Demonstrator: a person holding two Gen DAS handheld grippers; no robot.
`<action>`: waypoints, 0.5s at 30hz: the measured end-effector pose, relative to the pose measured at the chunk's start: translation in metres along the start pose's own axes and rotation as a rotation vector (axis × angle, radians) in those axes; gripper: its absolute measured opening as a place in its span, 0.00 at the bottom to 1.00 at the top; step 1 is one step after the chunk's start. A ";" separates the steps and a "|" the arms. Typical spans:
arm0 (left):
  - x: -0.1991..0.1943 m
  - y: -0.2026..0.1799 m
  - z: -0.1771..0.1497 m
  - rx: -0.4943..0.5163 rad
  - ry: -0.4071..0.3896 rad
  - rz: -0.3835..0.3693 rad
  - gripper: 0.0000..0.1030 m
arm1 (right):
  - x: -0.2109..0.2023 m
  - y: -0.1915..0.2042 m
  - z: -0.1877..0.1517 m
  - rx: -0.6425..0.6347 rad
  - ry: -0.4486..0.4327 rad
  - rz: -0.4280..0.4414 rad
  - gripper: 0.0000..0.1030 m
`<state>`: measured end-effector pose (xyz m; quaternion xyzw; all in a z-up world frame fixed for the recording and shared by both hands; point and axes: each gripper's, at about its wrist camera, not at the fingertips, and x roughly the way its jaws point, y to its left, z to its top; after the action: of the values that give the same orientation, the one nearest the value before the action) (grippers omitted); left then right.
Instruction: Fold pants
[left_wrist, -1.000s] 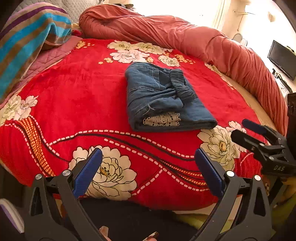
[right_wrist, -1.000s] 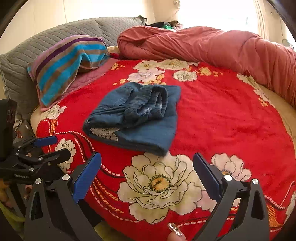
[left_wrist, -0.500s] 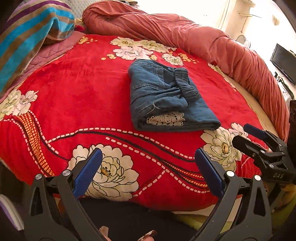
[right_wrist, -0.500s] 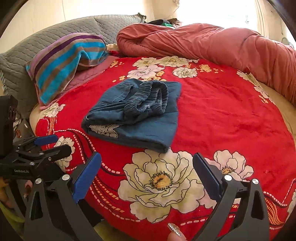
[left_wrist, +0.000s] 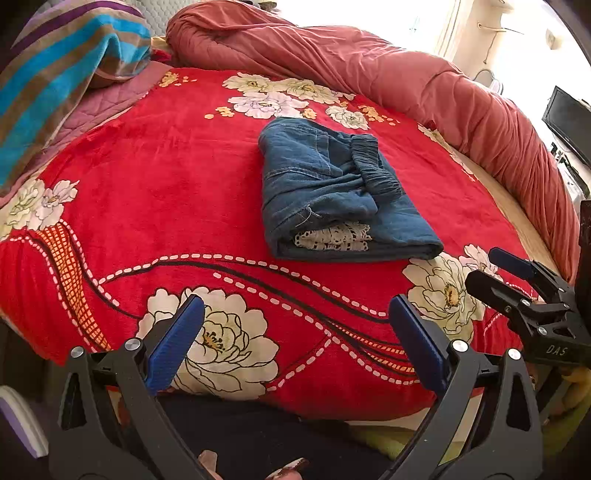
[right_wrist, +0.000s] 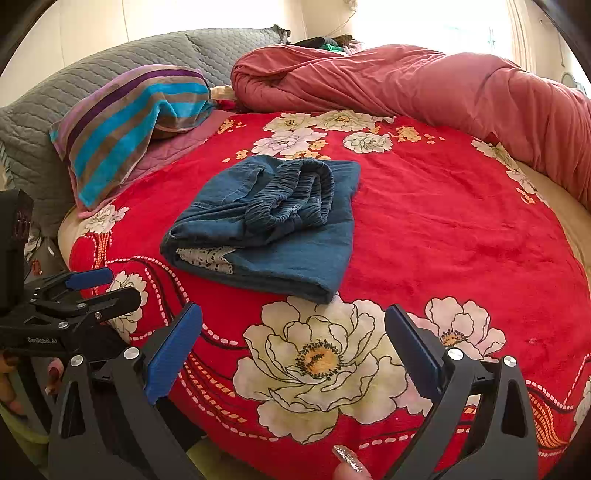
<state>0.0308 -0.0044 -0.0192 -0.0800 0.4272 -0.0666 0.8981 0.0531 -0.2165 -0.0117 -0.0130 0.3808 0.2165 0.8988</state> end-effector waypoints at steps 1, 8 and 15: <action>0.000 -0.001 0.000 0.000 -0.001 0.000 0.91 | 0.000 0.000 0.000 0.000 0.001 -0.001 0.96; -0.001 -0.001 0.000 0.001 -0.001 0.004 0.91 | 0.000 0.000 0.000 -0.002 0.002 0.000 0.96; -0.001 -0.002 0.001 -0.004 0.003 0.008 0.91 | 0.000 -0.001 0.000 0.001 0.004 -0.001 0.96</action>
<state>0.0307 -0.0062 -0.0178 -0.0799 0.4290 -0.0624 0.8976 0.0534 -0.2178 -0.0119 -0.0133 0.3826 0.2159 0.8982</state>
